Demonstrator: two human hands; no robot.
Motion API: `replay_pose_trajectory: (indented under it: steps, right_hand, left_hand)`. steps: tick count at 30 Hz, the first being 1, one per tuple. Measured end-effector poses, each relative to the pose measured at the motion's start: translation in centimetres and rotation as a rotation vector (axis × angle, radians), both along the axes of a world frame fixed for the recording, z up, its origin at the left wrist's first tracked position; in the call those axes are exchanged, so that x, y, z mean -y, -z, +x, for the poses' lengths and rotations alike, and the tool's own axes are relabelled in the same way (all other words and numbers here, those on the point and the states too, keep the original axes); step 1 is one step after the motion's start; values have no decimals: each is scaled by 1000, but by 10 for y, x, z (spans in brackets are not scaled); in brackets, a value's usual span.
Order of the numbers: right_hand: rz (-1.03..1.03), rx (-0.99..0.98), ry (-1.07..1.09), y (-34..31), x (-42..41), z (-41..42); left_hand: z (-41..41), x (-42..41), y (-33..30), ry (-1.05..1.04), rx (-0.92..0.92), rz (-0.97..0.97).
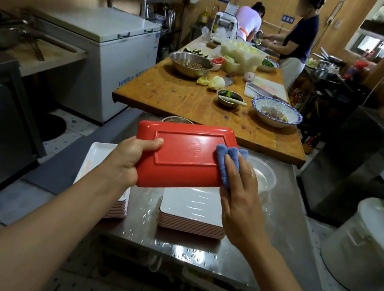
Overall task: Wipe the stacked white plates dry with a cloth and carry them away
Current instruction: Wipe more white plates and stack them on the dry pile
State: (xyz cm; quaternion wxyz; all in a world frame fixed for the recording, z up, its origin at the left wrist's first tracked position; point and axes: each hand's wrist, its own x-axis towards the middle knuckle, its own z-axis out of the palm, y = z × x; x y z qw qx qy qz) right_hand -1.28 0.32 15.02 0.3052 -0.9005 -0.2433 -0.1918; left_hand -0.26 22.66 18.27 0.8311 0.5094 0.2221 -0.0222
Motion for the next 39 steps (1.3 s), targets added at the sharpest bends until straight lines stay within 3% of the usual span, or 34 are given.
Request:
replay_pose_trajectory:
  steps: [3,9,14,21,27,35,39]
  right_hand:
    - [-21,40,52,9,-16,-5]
    - [4,126,-125,21,-78,-32]
    - [0,62,-171,10,-103,-30]
    - [-163,37,-140,-9,-114,-3]
    - [-137,-54,-49,-8,-109,32]
    - [123,-249,28,7,-111,47]
    - [93,-285,72,10,-115,50]
  left_hand:
    - [-2,8,-2,-9,-42,-51]
    - [-5,21,-4,-10,-92,-224]
    - [-14,9,6,5,-28,-356]
    - [-22,-12,4,-129,105,-298]
    - [-35,-35,13,-189,159,-164]
    - [-50,-69,28,-238,81,-120]
    - [-56,-88,32,-233,90,-76]
